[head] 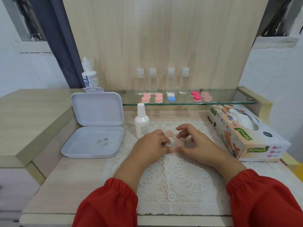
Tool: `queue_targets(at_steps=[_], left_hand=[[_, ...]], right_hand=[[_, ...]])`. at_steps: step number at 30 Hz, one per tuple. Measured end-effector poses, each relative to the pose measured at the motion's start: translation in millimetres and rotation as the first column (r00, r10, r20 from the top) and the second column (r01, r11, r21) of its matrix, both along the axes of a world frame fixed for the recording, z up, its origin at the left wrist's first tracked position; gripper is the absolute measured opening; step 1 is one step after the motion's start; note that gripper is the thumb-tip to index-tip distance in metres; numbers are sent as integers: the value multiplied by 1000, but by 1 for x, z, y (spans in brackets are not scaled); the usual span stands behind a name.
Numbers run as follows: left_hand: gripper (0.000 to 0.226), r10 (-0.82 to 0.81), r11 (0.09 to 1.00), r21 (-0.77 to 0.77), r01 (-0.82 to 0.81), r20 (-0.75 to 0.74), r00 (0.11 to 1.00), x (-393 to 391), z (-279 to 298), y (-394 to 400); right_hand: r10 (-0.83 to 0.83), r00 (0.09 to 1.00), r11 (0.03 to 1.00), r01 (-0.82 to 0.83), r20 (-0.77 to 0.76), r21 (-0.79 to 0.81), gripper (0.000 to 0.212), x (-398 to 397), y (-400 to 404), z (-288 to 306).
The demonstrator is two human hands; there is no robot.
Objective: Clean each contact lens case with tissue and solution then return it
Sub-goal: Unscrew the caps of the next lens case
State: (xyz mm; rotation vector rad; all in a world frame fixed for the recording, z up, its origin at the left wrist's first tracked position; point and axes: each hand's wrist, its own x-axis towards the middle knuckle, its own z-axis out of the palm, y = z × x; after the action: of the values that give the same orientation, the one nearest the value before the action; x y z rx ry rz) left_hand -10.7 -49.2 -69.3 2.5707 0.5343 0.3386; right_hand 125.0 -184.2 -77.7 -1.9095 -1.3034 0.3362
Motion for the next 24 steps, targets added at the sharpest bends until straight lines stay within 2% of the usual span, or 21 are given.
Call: queue_targets(at_steps=[2,6,10,14,18,21,24], left_hand=[[30,-4,1000,12,4,-4,1000,0,0,0],[29,2,1000,4,-2,-8,1000,0,0,0],[33,7,1000,10,-7,-9,1000,0,-1,0],[35,22,1000,11,-22,-10,1000,-1,-1,0],[36,36,999,10,-36,-17,999,-1,-1,0],[37,39,999,7,-39,-19,999,-1,0,-1],[41,39,999,-11,-39,-3,999,-2,-1,-1]], right_hand=[[-29,1000,1000,29,-11,-9,53,1,0,1],[-14,1000,1000,14,20,12,42,2,-2,0],[-9,1000,998,8,20,62,41,0,-3,1],[-115,993,977,119,-34,175,39,4,1,1],[-227,972,966,233,-56,111,26,15,4,-3],[-245,969,967,246,-32,69,16,17,8,-3],[-247,969,968,245,23,58,17,17,11,-3]])
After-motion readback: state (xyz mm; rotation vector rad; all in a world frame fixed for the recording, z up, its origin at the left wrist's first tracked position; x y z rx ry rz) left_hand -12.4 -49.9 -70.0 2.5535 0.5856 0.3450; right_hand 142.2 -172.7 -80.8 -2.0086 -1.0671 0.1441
